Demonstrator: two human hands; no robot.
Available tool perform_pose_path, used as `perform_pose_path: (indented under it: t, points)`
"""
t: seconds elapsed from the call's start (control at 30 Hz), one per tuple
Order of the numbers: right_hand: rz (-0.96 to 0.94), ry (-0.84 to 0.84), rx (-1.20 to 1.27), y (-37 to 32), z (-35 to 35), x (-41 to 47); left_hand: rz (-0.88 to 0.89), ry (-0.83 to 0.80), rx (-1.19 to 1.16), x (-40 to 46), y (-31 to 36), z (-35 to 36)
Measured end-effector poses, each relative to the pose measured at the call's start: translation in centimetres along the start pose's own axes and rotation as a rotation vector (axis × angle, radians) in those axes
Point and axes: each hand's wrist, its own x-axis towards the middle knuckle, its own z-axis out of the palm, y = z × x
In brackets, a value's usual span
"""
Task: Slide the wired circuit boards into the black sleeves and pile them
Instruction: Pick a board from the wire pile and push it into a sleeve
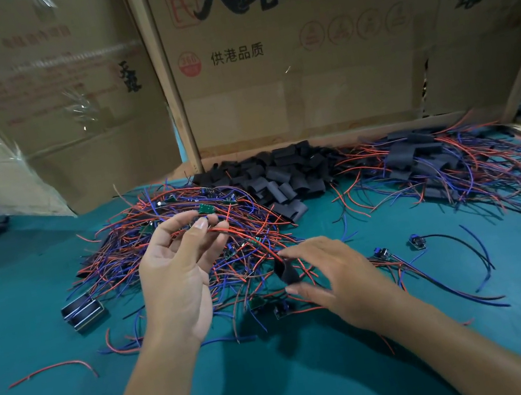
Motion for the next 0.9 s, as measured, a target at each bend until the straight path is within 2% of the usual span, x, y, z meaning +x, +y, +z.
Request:
perform_pose_path:
  t: [0.17,0.3,0.47,0.7,0.9]
  points:
    - [0.045,0.13,0.067,-0.6,-0.4,0.2,0.031,-0.104,0.026,-1.1,-1.0,1.0]
    - [0.004,0.196,0.041,-0.7,-1.1,0.3,0.084,-0.25,0.228,-2.7,-2.9,1.9]
    - [-0.038,0.271,0.009,-0.8,-1.6,0.4,0.111,-0.346,0.371,-3.5,-4.0,2.5]
    - [-0.035,0.282,-0.001,-0.8,-2.1,0.3,0.181,-0.332,0.506,-3.7,-4.3,2.3]
    - [-0.045,0.344,-0.075,-0.7,-2.3,0.3,0.2,-0.286,0.534,-3.5,-4.0,2.3]
